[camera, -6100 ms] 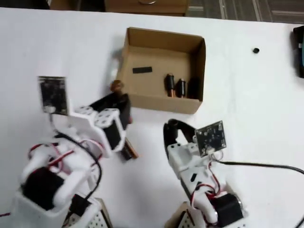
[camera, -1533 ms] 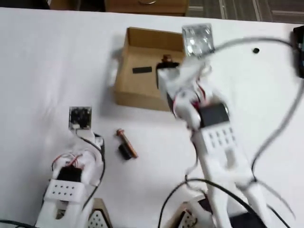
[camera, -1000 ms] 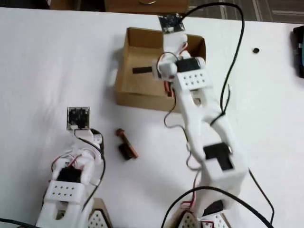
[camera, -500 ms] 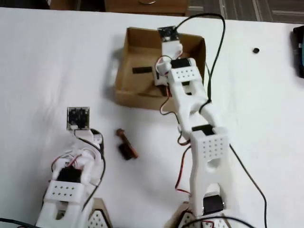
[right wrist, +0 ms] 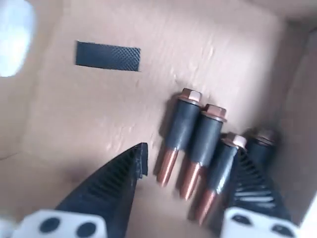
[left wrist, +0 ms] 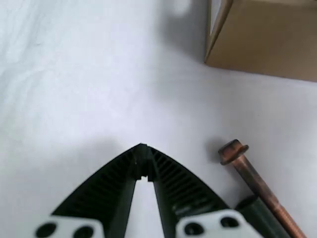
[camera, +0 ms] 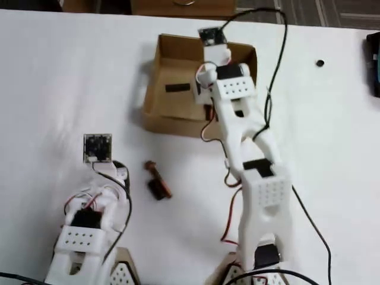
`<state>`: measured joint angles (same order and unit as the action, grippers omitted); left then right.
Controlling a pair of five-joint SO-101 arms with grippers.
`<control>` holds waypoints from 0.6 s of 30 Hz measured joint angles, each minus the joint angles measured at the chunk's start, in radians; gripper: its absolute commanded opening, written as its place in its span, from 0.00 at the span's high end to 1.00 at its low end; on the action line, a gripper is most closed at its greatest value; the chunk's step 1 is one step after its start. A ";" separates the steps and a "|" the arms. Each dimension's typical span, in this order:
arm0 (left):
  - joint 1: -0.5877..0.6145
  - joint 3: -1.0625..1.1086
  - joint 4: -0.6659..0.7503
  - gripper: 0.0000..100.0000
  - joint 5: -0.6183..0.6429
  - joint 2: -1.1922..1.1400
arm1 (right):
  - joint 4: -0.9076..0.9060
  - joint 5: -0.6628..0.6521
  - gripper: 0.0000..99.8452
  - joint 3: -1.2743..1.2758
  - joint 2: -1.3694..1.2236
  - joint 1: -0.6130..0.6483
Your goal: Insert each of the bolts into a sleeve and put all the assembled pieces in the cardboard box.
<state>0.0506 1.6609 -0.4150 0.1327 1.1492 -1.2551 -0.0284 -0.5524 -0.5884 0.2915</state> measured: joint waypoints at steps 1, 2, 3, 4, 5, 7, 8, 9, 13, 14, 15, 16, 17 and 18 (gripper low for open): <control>0.000 0.000 0.000 0.98 0.000 0.000 | -0.025 0.000 0.74 0.000 0.034 0.003; 0.000 0.000 0.000 0.98 0.000 0.000 | -0.054 0.000 0.74 0.000 0.066 0.006; 0.000 0.000 0.002 0.98 0.000 0.000 | -0.084 0.000 0.74 0.000 0.101 0.009; 0.000 0.002 0.009 0.98 0.000 0.000 | -0.117 0.000 0.74 0.000 0.133 0.014; 0.003 0.002 0.018 0.98 0.000 0.000 | -0.147 0.000 0.74 0.000 0.167 0.017; 0.038 0.002 0.044 0.98 0.000 0.000 | -0.203 0.000 0.74 0.000 0.233 0.026; 0.061 0.002 0.061 0.98 0.000 0.000 | -0.233 0.000 0.74 0.000 0.264 0.029; 0.083 0.002 0.080 0.98 0.000 0.000 | -0.261 0.000 0.74 0.000 0.293 0.032; 0.132 0.002 0.120 0.98 0.000 0.000 | -0.382 0.000 0.74 0.000 0.391 0.051; 0.138 0.002 0.127 0.98 0.000 0.000 | -0.416 0.000 0.74 0.000 0.413 0.060; 0.147 0.003 0.140 0.98 0.000 0.000 | -0.446 0.000 0.74 0.000 0.436 0.071; 0.160 0.005 0.157 0.98 0.000 0.000 | -0.470 0.000 0.74 0.000 0.457 0.083; 0.173 0.005 0.175 0.98 0.000 0.000 | -0.479 0.000 0.74 0.000 0.483 0.097; 0.187 0.005 0.186 0.98 0.000 0.000 | -0.485 0.000 0.74 0.000 0.509 0.110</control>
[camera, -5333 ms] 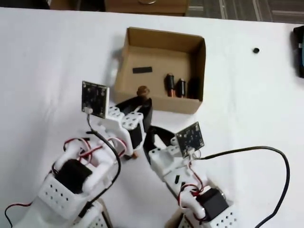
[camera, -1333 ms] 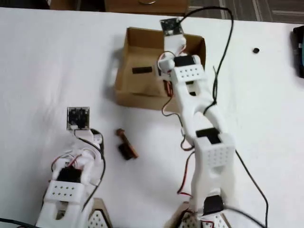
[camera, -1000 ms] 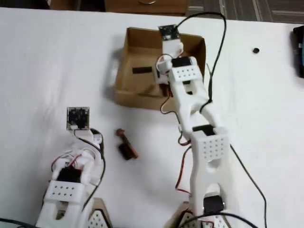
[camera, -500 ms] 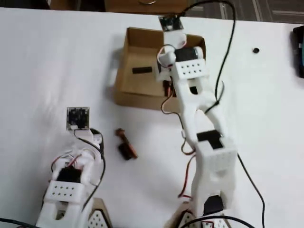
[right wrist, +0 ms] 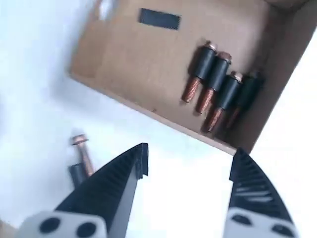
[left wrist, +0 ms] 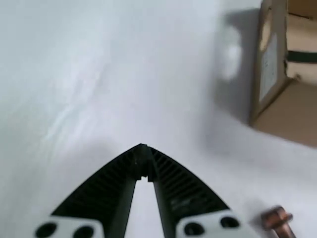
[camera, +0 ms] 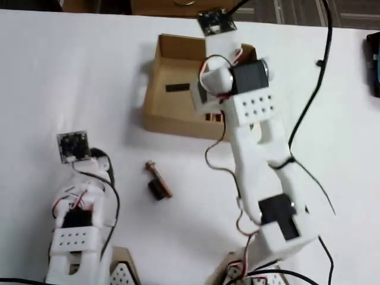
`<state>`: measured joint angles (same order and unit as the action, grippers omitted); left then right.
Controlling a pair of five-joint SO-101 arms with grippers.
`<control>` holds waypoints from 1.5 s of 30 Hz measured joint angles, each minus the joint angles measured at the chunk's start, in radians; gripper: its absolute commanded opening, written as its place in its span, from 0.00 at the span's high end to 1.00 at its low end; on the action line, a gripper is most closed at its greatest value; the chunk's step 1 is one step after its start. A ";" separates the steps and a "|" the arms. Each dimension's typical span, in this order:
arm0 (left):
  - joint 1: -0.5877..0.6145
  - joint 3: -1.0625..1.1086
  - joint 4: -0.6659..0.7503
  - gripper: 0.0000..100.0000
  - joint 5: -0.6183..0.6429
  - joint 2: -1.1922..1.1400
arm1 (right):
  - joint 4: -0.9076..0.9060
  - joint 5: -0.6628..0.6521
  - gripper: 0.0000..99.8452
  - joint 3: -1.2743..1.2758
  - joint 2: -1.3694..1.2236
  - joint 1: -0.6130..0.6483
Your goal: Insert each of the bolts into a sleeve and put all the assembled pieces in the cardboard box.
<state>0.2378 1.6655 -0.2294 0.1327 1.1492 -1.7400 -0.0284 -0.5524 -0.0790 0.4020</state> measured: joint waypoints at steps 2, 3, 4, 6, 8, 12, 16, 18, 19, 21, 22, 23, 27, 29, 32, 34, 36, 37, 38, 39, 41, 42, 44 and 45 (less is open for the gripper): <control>0.014 0.000 0.009 0.98 0.000 0.000 | -0.003 0.000 0.74 0.014 0.064 0.035; 0.017 0.000 0.011 0.98 0.000 0.000 | -0.003 0.000 0.74 0.034 0.101 0.058; 0.018 0.000 0.011 0.98 0.000 0.000 | -0.005 0.000 0.74 0.063 0.135 0.084; 0.021 0.000 0.014 0.98 0.000 0.000 | -0.005 0.000 0.74 0.144 0.209 0.144; 0.021 0.000 0.014 0.98 0.000 0.000 | -0.006 0.000 0.74 0.239 0.281 0.204; 0.041 0.000 0.014 0.98 0.000 0.000 | -0.006 0.000 0.74 0.431 0.387 0.319; 0.058 0.000 0.031 0.98 0.000 0.000 | -0.006 0.000 0.74 0.575 0.404 0.394; 0.057 0.000 0.034 0.98 0.000 0.000 | 0.003 0.000 0.74 0.647 0.402 0.423; 0.057 0.000 0.034 0.98 0.000 0.000 | 0.021 0.000 0.74 0.686 0.396 0.442; 0.057 0.000 0.034 0.98 0.000 0.000 | 0.078 0.000 0.75 0.764 0.377 0.473; 0.058 0.000 0.034 0.98 0.000 0.000 | 0.117 0.000 0.75 0.804 0.367 0.483; 0.068 0.000 0.034 0.98 0.000 0.000 | 0.160 0.000 0.75 0.842 0.356 0.489; 0.104 0.000 0.034 0.98 -0.002 0.000 | 0.328 0.006 0.77 0.936 0.331 0.532; 0.133 0.000 0.029 0.98 -0.002 0.000 | 0.382 0.041 0.80 0.939 0.313 0.557; 0.215 0.000 -0.015 0.98 0.000 -0.002 | 0.416 0.058 0.84 0.939 0.285 0.588; 0.262 0.000 -0.026 0.98 0.000 -0.002 | 0.431 0.058 0.85 0.939 0.264 0.592; 0.296 0.000 -0.026 0.98 0.000 -0.002 | 0.450 0.063 0.85 0.939 0.241 0.589; 0.308 0.000 -0.026 0.98 0.000 -0.002 | 0.462 0.064 0.85 0.939 0.229 0.589; 0.315 0.000 -0.026 0.98 0.000 -0.002 | 0.474 0.064 0.85 0.939 0.213 0.589; 0.316 0.000 -0.026 0.98 0.000 -0.002 | 0.489 0.064 0.85 0.939 0.196 0.591; 0.321 0.000 -0.026 0.98 0.000 -0.002 | 0.519 0.064 0.86 0.939 0.157 0.592; 0.321 0.000 -0.026 0.98 0.000 -0.002 | 0.532 0.064 0.86 0.939 0.138 0.591; 0.321 0.000 -0.026 0.98 0.000 -0.002 | 0.562 0.064 0.86 0.939 0.095 0.589; 0.321 0.000 -0.026 0.98 0.000 -0.002 | 0.574 0.064 0.86 0.939 0.075 0.588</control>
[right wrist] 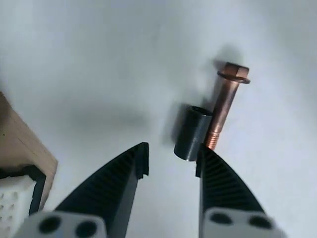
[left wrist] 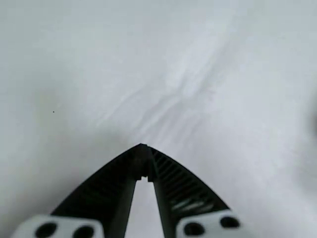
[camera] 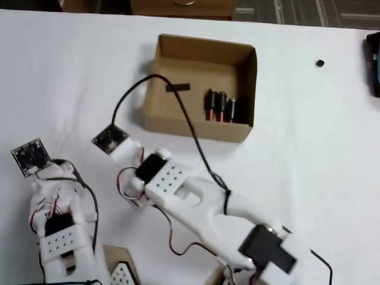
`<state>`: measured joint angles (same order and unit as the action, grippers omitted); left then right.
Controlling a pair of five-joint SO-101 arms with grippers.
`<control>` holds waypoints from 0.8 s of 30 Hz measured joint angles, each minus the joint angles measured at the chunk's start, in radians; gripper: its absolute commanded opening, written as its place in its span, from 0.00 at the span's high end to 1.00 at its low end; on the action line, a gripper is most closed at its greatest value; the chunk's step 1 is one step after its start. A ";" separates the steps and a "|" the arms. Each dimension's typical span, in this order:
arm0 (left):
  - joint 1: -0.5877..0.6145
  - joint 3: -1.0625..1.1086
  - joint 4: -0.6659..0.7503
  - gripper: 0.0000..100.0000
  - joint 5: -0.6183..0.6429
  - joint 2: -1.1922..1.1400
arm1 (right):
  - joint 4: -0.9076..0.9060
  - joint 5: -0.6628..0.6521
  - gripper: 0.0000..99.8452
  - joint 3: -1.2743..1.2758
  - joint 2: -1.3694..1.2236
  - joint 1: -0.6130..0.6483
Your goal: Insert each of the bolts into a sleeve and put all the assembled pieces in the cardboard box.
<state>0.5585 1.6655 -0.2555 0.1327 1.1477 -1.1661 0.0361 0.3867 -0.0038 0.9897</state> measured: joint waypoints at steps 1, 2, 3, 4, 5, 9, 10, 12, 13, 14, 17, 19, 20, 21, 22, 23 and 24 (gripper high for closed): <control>0.000 0.000 0.000 0.98 0.000 0.000 | 0.012 0.000 0.86 0.000 -0.021 -0.005; 0.000 0.000 0.000 0.98 0.000 0.000 | 0.021 0.000 0.86 0.000 -0.041 -0.011; 0.000 0.000 0.000 0.98 0.000 0.000 | 0.028 0.000 0.86 0.000 -0.063 -0.018; 0.000 0.000 0.000 0.98 0.000 0.000 | 0.035 0.000 0.86 0.000 -0.083 -0.026; 0.000 0.000 0.000 0.98 0.000 0.000 | 0.043 0.000 0.86 0.000 -0.101 -0.031; 0.000 0.000 0.000 0.98 0.000 0.000 | 0.057 0.000 0.86 0.000 -0.146 -0.048; 0.000 0.000 0.000 0.98 0.000 0.000 | 0.060 0.000 0.86 -0.002 -0.152 -0.051; 0.000 0.000 0.000 0.98 0.000 0.000 | 0.069 0.000 0.86 -0.002 -0.161 -0.049; 0.000 0.000 0.000 0.98 0.000 0.000 | 0.075 0.000 0.86 -0.002 -0.169 -0.049; 0.000 0.000 0.000 0.98 0.000 0.000 | 0.083 0.000 0.86 -0.002 -0.175 -0.051; 0.000 0.000 0.000 0.98 0.000 0.000 | 0.101 0.000 0.86 0.000 -0.203 -0.051; -0.002 0.000 0.000 0.98 0.000 0.000 | 0.109 0.000 0.86 -0.002 -0.219 -0.049; -0.002 0.000 0.000 0.98 0.000 0.000 | 0.110 0.000 0.86 -0.002 -0.227 -0.051; -0.002 0.000 0.000 0.98 0.000 0.000 | 0.112 0.000 0.86 -0.002 -0.232 -0.051; -0.002 0.000 0.000 0.98 0.000 0.000 | 0.112 0.000 0.86 -0.003 -0.236 -0.049; -0.002 0.000 0.000 0.98 0.000 0.000 | 0.112 0.000 0.86 -0.003 -0.241 -0.049; -0.002 0.000 0.000 0.98 0.000 0.000 | 0.112 0.000 0.86 -0.005 -0.244 -0.049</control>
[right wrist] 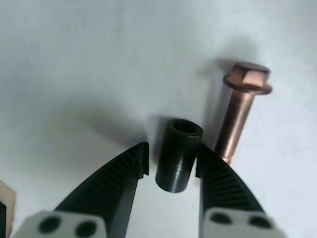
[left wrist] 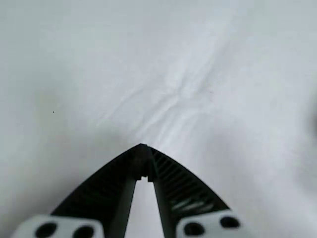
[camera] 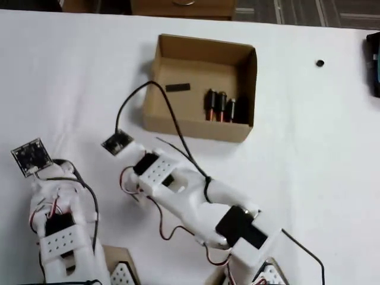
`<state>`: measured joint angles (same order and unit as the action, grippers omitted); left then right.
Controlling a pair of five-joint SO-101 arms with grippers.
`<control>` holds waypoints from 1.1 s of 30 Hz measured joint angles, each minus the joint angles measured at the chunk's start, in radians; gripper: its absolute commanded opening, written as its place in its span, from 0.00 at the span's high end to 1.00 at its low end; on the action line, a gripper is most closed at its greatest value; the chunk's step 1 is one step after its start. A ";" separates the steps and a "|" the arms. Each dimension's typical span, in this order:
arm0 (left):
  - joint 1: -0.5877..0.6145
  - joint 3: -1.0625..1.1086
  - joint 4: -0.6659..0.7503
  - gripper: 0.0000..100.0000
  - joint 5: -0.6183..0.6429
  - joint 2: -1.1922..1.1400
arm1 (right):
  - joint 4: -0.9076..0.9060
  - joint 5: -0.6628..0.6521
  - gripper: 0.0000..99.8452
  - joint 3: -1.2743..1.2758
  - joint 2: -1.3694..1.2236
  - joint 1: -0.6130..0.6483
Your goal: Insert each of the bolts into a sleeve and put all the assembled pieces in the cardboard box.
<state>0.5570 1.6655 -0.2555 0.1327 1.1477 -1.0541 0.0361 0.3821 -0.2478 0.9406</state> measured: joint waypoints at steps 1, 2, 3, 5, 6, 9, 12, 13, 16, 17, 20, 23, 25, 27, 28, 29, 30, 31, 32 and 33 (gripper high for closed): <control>0.000 0.000 0.000 0.98 0.000 0.000 | 0.000 0.000 0.88 -0.002 0.000 0.000; 0.000 0.000 0.000 0.98 0.000 0.000 | 0.000 0.000 0.91 -0.002 -0.003 -0.002; 0.000 0.000 0.000 0.98 0.000 0.000 | 0.000 0.000 0.94 -0.003 -0.006 -0.006; 0.000 0.000 0.000 0.98 0.000 0.000 | 0.000 0.000 0.98 -0.006 -0.008 -0.011; 0.000 0.000 0.000 0.98 0.000 0.000 | 0.000 0.000 0.97 -0.006 -0.009 -0.012; 0.000 0.000 0.000 0.98 0.000 0.000 | 0.000 0.000 0.98 -0.006 -0.009 -0.014; 0.000 0.000 0.000 0.98 0.000 0.000 | 0.000 0.000 0.98 -0.006 -0.009 -0.014; 0.000 0.000 0.000 0.98 0.000 0.000 | -0.002 0.000 0.98 -0.006 -0.009 -0.014; -0.014 0.000 -0.031 0.98 0.000 0.000 | -0.025 0.000 0.98 -0.009 0.011 -0.012; -0.021 -0.002 -0.054 0.98 0.000 0.000 | -0.046 0.000 0.98 -0.012 0.023 -0.008; -0.034 -0.066 -0.195 0.98 0.029 0.000 | -0.123 0.000 0.98 -0.040 0.098 -0.009; -0.048 -0.227 -0.400 0.98 0.081 0.000 | -0.184 0.000 0.98 -0.086 0.226 -0.063; -0.069 -0.356 -0.540 0.98 0.101 0.000 | -0.213 0.000 0.98 -0.106 0.313 -0.107; -0.115 -0.480 -0.669 0.98 0.109 0.000 | -0.238 0.000 0.98 -0.112 0.404 -0.157; -0.140 -0.542 -0.732 0.98 0.120 0.000 | -0.249 0.000 0.98 -0.112 0.446 -0.180; -0.170 -0.597 -0.787 0.98 0.140 0.000 | -0.255 0.000 0.98 -0.112 0.491 -0.206; -0.204 -0.654 -0.841 0.98 0.160 0.000 | -0.264 0.000 0.98 -0.112 0.534 -0.235; -0.235 -0.706 -0.890 0.98 0.181 0.000 | -0.273 0.000 0.98 -0.112 0.580 -0.265; -0.267 -0.755 -0.931 0.98 0.203 0.000 | -0.279 0.000 0.98 -0.112 0.623 -0.298; -0.298 -0.799 -0.970 0.98 0.221 0.000 | -0.285 0.000 0.98 -0.112 0.664 -0.330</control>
<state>0.2593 0.8661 -1.2252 0.3537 1.1477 -1.3395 0.0361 0.2700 0.4166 0.6107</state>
